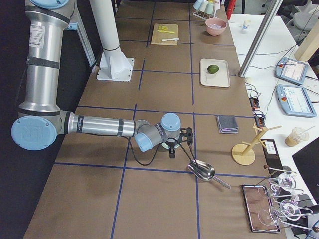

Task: Place spoon in bowl
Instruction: 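Lower the right gripper to the pale green bowl and grasp its rim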

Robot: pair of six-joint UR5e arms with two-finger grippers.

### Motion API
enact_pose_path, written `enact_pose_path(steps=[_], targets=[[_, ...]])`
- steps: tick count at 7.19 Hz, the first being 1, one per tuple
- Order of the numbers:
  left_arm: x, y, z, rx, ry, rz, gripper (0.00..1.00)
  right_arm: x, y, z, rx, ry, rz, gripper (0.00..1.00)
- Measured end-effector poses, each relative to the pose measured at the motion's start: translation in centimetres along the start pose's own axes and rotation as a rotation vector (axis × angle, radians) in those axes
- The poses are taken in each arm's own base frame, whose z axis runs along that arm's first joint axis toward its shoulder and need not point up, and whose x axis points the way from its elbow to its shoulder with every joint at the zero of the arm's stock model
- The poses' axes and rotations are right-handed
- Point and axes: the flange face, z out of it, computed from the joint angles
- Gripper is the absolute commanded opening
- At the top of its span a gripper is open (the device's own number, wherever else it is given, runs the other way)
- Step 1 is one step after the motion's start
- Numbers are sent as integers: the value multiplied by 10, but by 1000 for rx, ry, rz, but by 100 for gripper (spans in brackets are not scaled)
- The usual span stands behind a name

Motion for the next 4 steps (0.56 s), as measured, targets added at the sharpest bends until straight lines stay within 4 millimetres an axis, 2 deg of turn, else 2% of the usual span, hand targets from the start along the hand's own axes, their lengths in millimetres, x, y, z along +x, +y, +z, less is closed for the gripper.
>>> enact_pose_path(steps=[1,2,3,4], targets=[[0,0,1,-1,0,0,100,-3,2,10,-8,12,-9,98],[0,0,1,-2,0,0,100,-7,4,17,-18,18,-18,64],[0,0,1,-2,0,0,100,-9,6,21,-25,20,-24,23],[0,0,1,-2,0,0,100,-11,6,23,-28,19,-28,3]])
